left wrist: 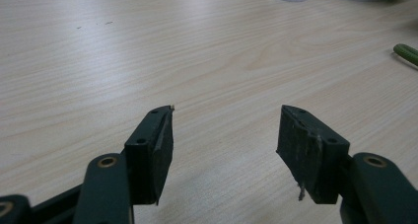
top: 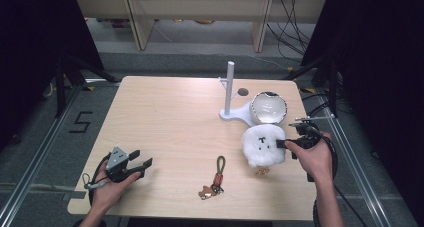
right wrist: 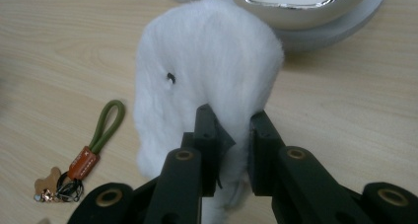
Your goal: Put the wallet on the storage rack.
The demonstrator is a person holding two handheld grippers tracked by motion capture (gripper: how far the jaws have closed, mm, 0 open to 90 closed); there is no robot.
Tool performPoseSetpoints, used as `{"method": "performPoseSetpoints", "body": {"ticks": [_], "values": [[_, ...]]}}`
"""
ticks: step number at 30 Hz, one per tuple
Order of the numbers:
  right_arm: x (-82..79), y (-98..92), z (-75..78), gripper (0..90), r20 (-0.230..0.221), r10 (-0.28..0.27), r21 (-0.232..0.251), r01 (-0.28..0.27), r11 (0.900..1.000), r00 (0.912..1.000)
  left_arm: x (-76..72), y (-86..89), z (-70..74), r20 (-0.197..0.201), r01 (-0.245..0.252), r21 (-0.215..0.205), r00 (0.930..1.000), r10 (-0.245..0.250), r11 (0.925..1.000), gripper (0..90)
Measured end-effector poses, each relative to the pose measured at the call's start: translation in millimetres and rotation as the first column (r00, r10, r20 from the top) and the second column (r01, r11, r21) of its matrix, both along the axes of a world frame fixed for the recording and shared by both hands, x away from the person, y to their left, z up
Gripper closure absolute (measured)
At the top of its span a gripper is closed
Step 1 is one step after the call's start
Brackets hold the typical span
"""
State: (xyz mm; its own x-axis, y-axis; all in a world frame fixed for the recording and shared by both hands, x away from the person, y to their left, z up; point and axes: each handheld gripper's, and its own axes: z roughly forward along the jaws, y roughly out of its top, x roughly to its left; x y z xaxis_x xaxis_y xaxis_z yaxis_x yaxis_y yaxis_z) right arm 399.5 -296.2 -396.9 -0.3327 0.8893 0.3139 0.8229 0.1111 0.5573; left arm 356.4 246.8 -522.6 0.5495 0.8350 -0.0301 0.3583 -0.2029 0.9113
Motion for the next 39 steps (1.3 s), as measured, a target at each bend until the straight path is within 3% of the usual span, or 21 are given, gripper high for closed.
{"method": "performPoseSetpoints", "body": {"ticks": [1, 2, 4, 6, 7, 11, 13, 15, 16, 17, 19, 21, 25, 26, 27, 30, 31, 33, 35, 36, 39], "values": [[-0.4, 0.5, 3.3, 78.9, -0.006, -0.016, 0.006, 0.016, 1.000, 0.9998, 0.0, 0.0, 0.0, -0.001, -0.001, -0.001, 1.0000, 0.001, 1.0000, 37.9], [-0.1, -0.8, 3.8, 78.9, 0.033, -0.015, -0.009, 0.016, 1.000, 0.9993, 0.1, 0.1, 0.0, -0.001, -0.001, 0.000, 1.0000, 0.001, 1.0000, 37.9], [0.9, -2.3, 7.8, 78.8, 0.046, -0.003, 0.006, 0.003, 1.000, 0.9989, 0.0, 0.1, 0.0, -0.001, -0.001, -0.001, 1.0000, 0.001, 1.0000, 37.9], [-2.4, 2.3, 15.5, 78.8, -0.014, -0.067, 0.033, 0.067, 0.997, 0.9977, 0.0, 0.2, 0.0, 0.000, -0.001, -0.001, 1.0000, 0.001, 1.0000, 37.8], [1.4, -3.1, 14.3, 78.8, 0.045, -0.013, 0.011, 0.013, 1.000, 0.9989, 0.0, 0.2, 0.0, 0.000, -0.001, -0.002, 1.0000, 0.001, 1.0000, 37.8], [2.7, -3.7, 15.9, 78.8, 0.094, -0.014, -0.008, 0.014, 1.000, 0.9955, 0.0, 0.3, 0.0, 0.000, -0.002, -0.001, 1.0000, 0.002, 1.0000, 37.8], [1.6, -3.1, 22.2, 78.8, 0.048, -0.029, 0.019, 0.029, 0.999, 0.9984, 0.0, 0.2, 0.0, -0.001, -0.002, -0.002, 1.0000, 0.002, 1.0000, 37.8], [2.3, -4.7, 23.5, 78.8, 0.086, -0.019, 0.013, 0.018, 1.000, 0.9961, 0.1, 0.4, 0.0, -0.001, -0.002, -0.002, 1.0000, 0.002, 1.0000, 37.8], [-0.6, 0.1, 28.3, 78.8, 0.042, -0.061, 0.049, 0.059, 0.997, 0.9972, 0.1, 0.6, 0.1, -0.001, -0.001, -0.002, 1.0000, 0.001, 1.0000, 37.7], [0.9, -1.4, 27.7, 78.9, 0.081, -0.055, 0.025, 0.053, 0.998, 0.9952, 0.2, 0.8, 0.1, -0.002, -0.001, -0.002, 1.0000, 0.001, 1.0000, 37.7], [0.9, -0.7, 29.6, 78.8, 0.096, -0.067, 0.036, 0.063, 0.997, 0.9931, 0.2, 1.1, 0.1, -0.001, 0.000, -0.002, 1.0000, 0.000, 1.0000, 37.7], [0.5, -0.3, 32.4, 78.8, 0.095, -0.084, 0.010, 0.083, 0.997, 0.9920, 0.1, 1.2, 0.2, -0.001, 0.000, -0.001, 1.0000, 0.000, 1.0000, 37.7], [0.9, -1.2, 35.4, 78.8, 0.119, -0.085, 0.028, 0.082, 0.996, 0.9893, 0.1, 1.1, 0.2, -0.001, -0.001, 0.000, 1.0000, 0.001, 1.0000, 37.7], [-0.6, 0.7, 38.1, 78.8, 0.095, -0.110, 0.041, 0.107, 0.993, 0.9894, 0.1, 1.2, 0.2, -0.002, -0.001, -0.001, 1.0000, 0.001, 1.0000, 37.7], [1.6, -1.9, 37.2, 78.9, 0.137, -0.084, 0.028, 0.081, 0.996, 0.9870, 0.1, 1.2, 0.2, -0.002, -0.001, -0.001, 1.0000, 0.001, 1.0000, 37.7], [1.4, -1.7, 40.5, 78.8, 0.137, -0.097, 0.037, 0.093, 0.995, 0.9858, 0.2, 1.2, 0.1, -0.002, -0.001, -0.003, 1.0000, 0.001, 1.0000, 37.7], [3.0, -3.6, 41.6, 78.9, 0.171, -0.081, 0.016, 0.079, 0.997, 0.9819, 0.2, 1.2, 0.2, -0.002, -0.001, -0.002, 1.0000, 0.001, 1.0000, 37.7], [1.8, -0.9, 42.9, 78.9, 0.140, -0.108, 0.047, 0.102, 0.994, 0.9843, 0.1, 1.3, 0.2, -0.002, -0.001, -0.003, 1.0000, 0.001, 1.0000, 37.6], [2.4, -1.2, 43.8, 78.8, 0.150, -0.111, 0.049, 0.105, 0.993, 0.9824, 0.1, 1.4, 0.2, -0.001, -0.001, -0.003, 1.0000, 0.001, 1.0000, 37.6], [4.2, -4.1, 43.3, 78.9, 0.189, -0.083, 0.022, 0.081, 0.996, 0.9785, 0.2, 1.5, 0.2, -0.001, 0.000, -0.003, 1.0000, 0.000, 1.0000, 37.6], [4.6, -4.4, 44.2, 78.9, 0.198, -0.091, 0.031, 0.086, 0.996, 0.9760, 0.1, 1.3, 0.2, -0.001, -0.001, -0.001, 1.0000, 0.001, 1.0000, 37.6]]}}
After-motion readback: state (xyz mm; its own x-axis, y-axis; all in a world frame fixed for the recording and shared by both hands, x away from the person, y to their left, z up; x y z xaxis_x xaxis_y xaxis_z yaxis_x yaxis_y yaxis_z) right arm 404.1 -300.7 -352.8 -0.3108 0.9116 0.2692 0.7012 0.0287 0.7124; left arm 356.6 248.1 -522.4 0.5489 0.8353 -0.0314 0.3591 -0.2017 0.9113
